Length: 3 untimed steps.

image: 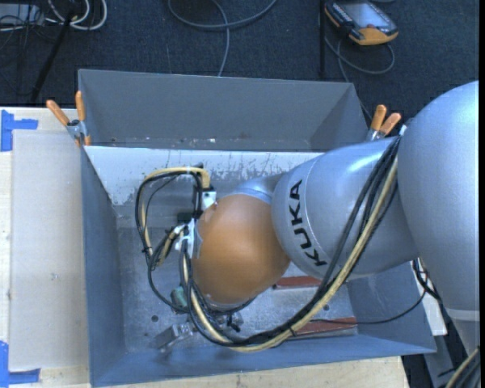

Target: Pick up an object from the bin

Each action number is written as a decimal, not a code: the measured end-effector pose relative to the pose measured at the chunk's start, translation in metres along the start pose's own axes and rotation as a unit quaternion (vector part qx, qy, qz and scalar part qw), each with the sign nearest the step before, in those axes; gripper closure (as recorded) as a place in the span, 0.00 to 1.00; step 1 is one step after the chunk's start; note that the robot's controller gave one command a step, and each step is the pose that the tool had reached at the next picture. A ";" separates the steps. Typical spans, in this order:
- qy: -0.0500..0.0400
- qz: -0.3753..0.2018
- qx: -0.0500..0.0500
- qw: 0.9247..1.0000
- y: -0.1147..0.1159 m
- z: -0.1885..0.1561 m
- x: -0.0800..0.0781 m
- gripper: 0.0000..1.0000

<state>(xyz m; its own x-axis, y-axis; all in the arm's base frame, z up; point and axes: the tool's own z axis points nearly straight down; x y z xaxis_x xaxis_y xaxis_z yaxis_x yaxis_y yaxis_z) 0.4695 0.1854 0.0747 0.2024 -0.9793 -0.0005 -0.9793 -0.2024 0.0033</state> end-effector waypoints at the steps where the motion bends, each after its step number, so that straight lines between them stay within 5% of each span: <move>1: 0.000 0.003 0.000 1.000 0.000 0.000 0.000 1.00; 2: -0.002 0.014 0.005 1.000 -0.018 -0.129 -0.029 1.00; 3: -0.001 0.016 0.001 1.000 -0.016 -0.124 -0.027 0.00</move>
Offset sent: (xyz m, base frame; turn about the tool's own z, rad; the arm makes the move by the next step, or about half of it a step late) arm 0.0000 0.0000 0.0000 0.0000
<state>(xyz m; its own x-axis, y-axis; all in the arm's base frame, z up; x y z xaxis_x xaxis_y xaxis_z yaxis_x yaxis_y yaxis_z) 0.4804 0.2150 0.1991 0.1715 -0.9852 -0.0022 -0.9852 -0.1715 0.0018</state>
